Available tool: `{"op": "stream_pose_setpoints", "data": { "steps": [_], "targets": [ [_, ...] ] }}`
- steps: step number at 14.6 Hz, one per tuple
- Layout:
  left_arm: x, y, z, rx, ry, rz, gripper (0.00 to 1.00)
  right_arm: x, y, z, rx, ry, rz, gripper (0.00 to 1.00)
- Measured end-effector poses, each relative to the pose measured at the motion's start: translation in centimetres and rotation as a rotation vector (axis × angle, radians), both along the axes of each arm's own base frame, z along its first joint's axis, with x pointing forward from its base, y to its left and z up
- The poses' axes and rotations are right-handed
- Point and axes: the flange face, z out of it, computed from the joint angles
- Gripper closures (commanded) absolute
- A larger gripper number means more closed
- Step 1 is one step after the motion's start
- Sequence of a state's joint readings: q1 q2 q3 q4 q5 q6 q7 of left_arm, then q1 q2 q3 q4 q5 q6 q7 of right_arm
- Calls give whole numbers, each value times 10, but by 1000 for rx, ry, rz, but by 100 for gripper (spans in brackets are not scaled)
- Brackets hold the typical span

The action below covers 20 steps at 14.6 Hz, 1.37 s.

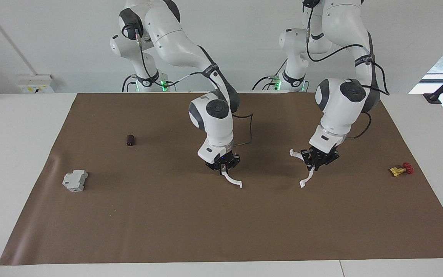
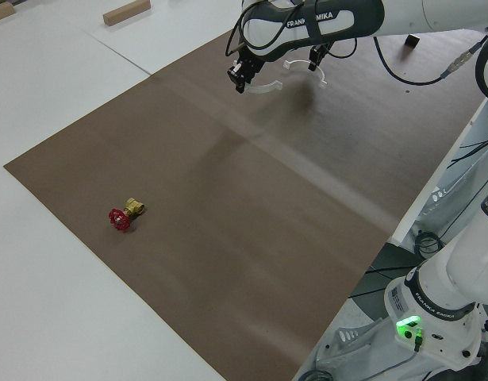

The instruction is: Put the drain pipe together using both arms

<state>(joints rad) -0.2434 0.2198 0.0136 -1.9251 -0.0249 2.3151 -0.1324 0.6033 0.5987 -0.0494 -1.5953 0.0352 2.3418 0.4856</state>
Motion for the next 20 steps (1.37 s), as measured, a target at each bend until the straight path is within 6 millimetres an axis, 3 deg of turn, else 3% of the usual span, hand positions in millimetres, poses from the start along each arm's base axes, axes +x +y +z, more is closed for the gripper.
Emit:
{"op": "stream_pose_setpoints", "data": {
  "steps": [3,6,9,12,14,17,20],
  "targets": [
    [-2,-7,0,-5,3,20,100,3,-2,-1,11,-21,-2,18],
    [-4,-17,0,-9,1,23,100,18,-18,19,1,-18,15,18],
    [-9,-37,-3,-21,2,58,100,48,-81,69,-32,23,27,18],
    [-22,-79,-12,27,-7,61,100,56,-150,126,-51,70,16,18],
    [-29,-109,-21,87,-40,78,100,52,-195,159,-61,117,-9,17],
    [-38,-155,-42,104,-45,67,100,33,-268,212,-68,196,-53,0],
    [-44,-179,-58,101,-44,40,100,11,-326,249,-64,250,-79,0]
  ]
}}
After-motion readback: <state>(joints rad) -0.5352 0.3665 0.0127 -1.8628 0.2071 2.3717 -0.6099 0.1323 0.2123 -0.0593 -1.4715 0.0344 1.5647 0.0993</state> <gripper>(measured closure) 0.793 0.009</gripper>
